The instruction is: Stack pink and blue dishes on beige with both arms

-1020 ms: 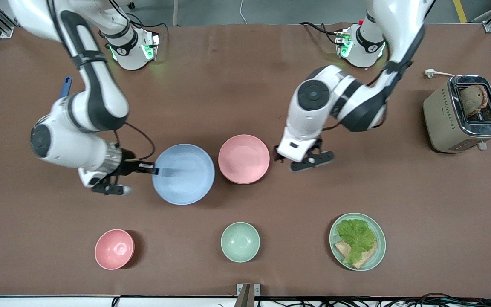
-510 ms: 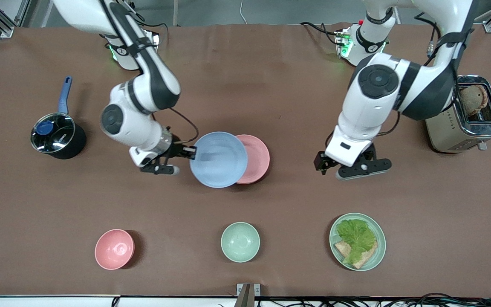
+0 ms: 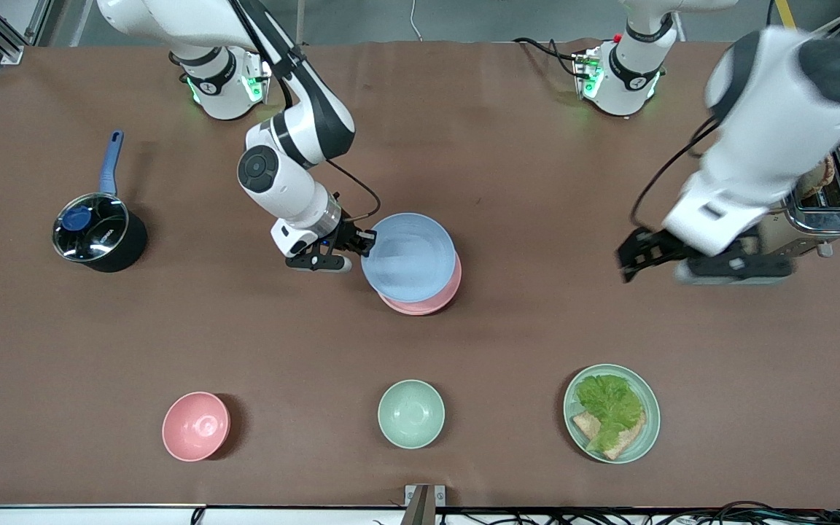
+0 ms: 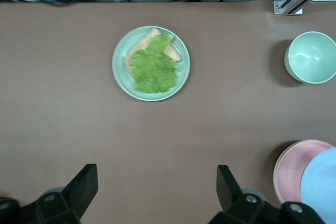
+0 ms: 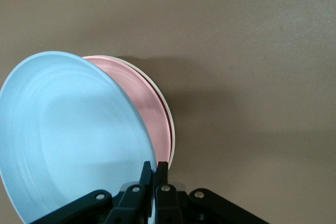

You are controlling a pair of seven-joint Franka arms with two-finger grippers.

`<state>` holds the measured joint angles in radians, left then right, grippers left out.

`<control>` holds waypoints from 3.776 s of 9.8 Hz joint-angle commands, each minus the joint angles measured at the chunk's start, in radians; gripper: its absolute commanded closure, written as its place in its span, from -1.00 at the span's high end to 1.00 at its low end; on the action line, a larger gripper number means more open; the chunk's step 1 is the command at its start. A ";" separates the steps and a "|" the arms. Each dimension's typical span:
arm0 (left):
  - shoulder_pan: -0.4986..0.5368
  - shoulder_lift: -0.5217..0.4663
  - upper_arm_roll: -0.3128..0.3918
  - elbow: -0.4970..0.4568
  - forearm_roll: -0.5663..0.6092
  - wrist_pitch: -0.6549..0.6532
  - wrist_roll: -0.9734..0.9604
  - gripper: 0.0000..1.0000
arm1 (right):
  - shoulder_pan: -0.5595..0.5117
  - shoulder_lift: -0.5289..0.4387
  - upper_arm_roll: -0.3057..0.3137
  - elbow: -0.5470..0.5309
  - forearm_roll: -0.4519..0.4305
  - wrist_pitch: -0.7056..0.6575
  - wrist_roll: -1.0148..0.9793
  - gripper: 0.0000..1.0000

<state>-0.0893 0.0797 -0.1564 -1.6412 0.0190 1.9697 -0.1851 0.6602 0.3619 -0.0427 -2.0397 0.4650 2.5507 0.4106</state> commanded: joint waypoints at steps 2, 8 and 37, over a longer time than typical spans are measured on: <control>0.002 -0.141 0.096 -0.035 -0.071 -0.119 0.163 1.00 | 0.022 0.020 -0.006 -0.025 0.001 0.036 0.011 -0.86; 0.014 -0.156 0.208 0.078 -0.060 -0.346 0.184 1.00 | 0.006 -0.050 -0.067 -0.025 -0.015 -0.013 -0.004 1.00; -0.006 -0.069 0.159 0.115 -0.028 -0.434 0.096 1.00 | -0.702 -0.412 -0.014 0.559 -0.517 -1.153 -0.305 1.00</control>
<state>-0.1013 0.0019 0.0058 -1.5075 -0.0104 1.5475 -0.0801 -0.0457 -0.0319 -0.0597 -1.4726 -0.0274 1.4033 0.0899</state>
